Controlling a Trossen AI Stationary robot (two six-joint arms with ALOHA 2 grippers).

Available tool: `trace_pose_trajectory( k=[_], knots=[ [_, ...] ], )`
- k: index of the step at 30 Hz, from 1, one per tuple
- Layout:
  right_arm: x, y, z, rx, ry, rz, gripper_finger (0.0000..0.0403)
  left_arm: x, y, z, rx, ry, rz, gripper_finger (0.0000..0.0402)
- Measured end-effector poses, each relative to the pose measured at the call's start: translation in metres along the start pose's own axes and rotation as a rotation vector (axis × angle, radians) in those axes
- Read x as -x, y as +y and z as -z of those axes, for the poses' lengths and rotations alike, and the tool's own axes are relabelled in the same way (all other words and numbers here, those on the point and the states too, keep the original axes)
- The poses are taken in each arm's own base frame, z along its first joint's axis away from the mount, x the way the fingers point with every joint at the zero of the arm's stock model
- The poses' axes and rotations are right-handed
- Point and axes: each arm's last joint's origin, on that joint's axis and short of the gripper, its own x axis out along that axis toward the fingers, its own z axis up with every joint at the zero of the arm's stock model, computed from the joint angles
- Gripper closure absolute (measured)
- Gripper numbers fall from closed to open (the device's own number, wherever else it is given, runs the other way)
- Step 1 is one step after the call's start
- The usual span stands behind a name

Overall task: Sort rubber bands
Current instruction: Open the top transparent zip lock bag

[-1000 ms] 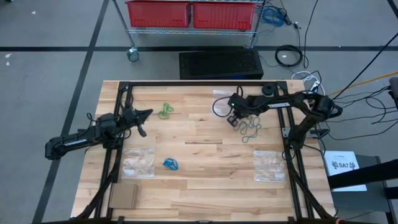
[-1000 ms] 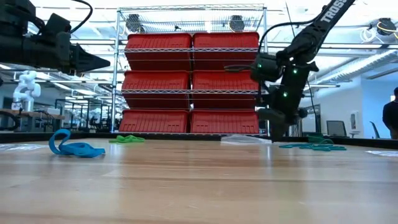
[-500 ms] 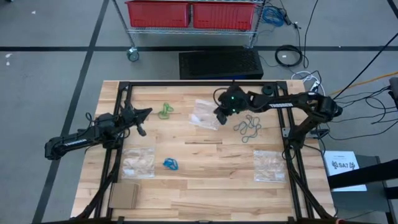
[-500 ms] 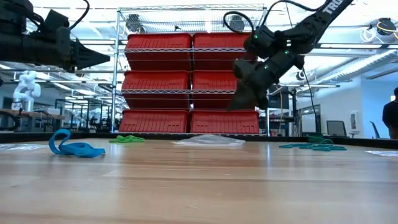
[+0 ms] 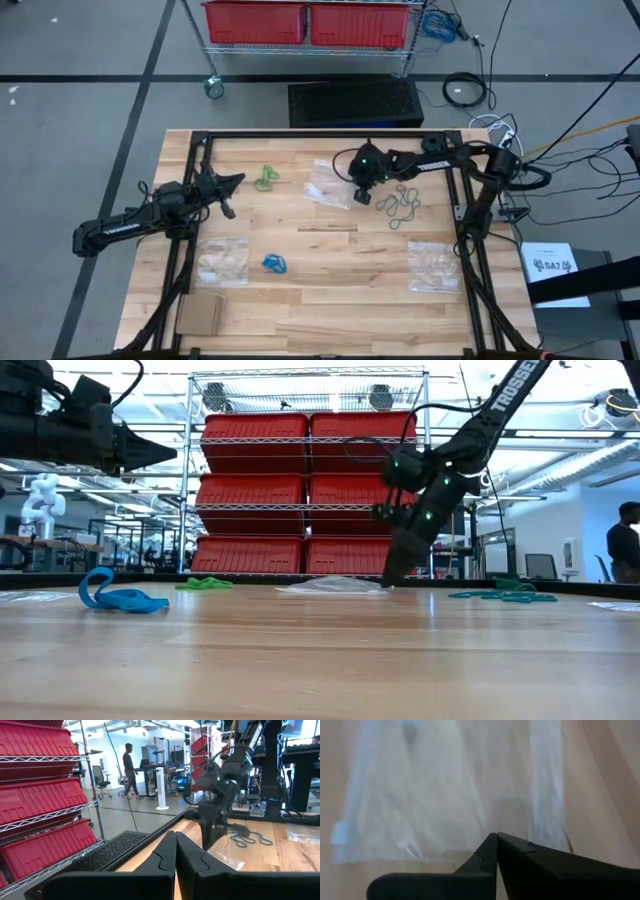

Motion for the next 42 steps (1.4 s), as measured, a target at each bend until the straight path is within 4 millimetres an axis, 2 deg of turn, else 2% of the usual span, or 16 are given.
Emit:
trace_pose_trajectory(
  k=[3, 11, 14, 19, 25, 29, 32, 36, 42],
  knots=[
    [0.0, 0.002, 0.005, -0.089, 0.079, 0.046, 0.0403, 0.0, 0.0, 0.0, 0.0, 0.0, 0.0, 0.0398],
    [0.018, 0.016, 0.018, -0.586, 0.249, 0.095, 0.0403, 0.0, 0.0, 0.0, -0.001, 0.002, 0.0, 0.0398],
    [0.022, 0.029, 0.016, -0.696, 0.25, 0.028, 0.0403, 0.0, 0.0, 0.0, -0.001, 0.001, 0.0, 0.0398],
    [0.024, 0.05, 0.003, -0.647, 0.157, -0.075, 0.0403, 0.0, 0.0, 0.0, -0.001, 0.001, 0.0, 0.0398],
    [0.048, 0.047, -0.016, -0.531, 0.028, -0.062, 0.0403, 0.0, 0.0, 0.0, -0.004, -0.001, 0.0, 0.0398],
    [0.075, 0.046, -0.036, -0.254, -0.107, -0.066, 0.0403, 0.0, 0.0, 0.0, -0.013, -0.001, 0.0, 0.0398],
    [0.084, 0.046, -0.048, -0.095, -0.157, -0.061, 0.0402, 0.0, 0.0, 0.0, -0.038, -0.001, 0.0, 0.0398],
    [0.074, 0.028, -0.061, -0.166, -0.153, -0.043, 0.0379, 0.0, 0.0, 0.0, -0.033, -0.001, 0.0, 0.0398],
    [0.03, -0.001, -0.067, -0.253, -0.064, -0.111, 0.0307, 0.0, -0.001, 0.0, -0.03, -0.002, 0.024, 0.0398]
  ],
)
